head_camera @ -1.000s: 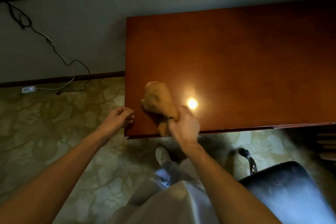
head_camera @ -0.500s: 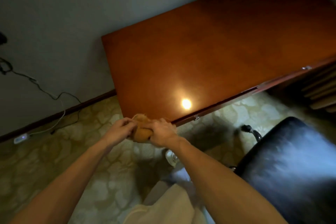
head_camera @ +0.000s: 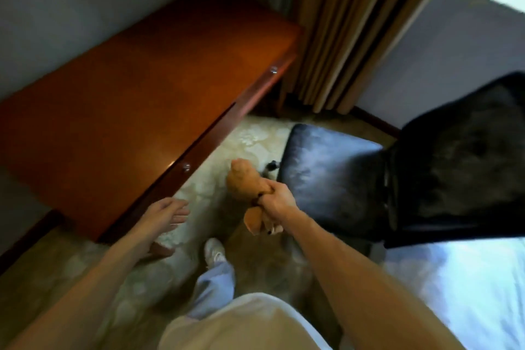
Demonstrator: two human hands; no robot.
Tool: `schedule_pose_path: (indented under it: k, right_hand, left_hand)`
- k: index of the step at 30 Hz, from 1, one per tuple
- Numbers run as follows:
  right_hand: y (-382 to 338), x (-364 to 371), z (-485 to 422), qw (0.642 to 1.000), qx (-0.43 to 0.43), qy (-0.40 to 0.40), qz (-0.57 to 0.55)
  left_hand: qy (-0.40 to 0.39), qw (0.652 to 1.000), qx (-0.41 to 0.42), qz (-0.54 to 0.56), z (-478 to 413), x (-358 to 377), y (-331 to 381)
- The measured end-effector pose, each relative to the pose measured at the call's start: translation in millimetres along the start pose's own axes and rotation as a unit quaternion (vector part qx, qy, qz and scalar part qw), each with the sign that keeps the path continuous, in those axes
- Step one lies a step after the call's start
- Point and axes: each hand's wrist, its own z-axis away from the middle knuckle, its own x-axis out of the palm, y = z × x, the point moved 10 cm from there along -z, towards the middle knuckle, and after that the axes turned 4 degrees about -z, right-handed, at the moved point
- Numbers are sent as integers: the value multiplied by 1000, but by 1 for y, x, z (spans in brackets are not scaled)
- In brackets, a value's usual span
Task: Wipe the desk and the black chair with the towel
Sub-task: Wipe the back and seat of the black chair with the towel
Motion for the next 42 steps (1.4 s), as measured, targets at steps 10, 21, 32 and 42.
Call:
schedule_pose_path:
  k: [10,21,32,42]
  right_hand:
    - [86,-140,86,969,79,206,-107]
    - [55,-231,116,890,55,386,-237]
    - [98,-288,211,705,93,638,-294]
    - [174,-426,295,616,114,715,-310]
  left_hand:
    - [-160,972,123,-117,9,139,118]
    - [-249,921,219,-206,-13,212,260]
    - [-342,847,252,-318,10,327,270]
    - [-388,776,354,-349,90,472,301]
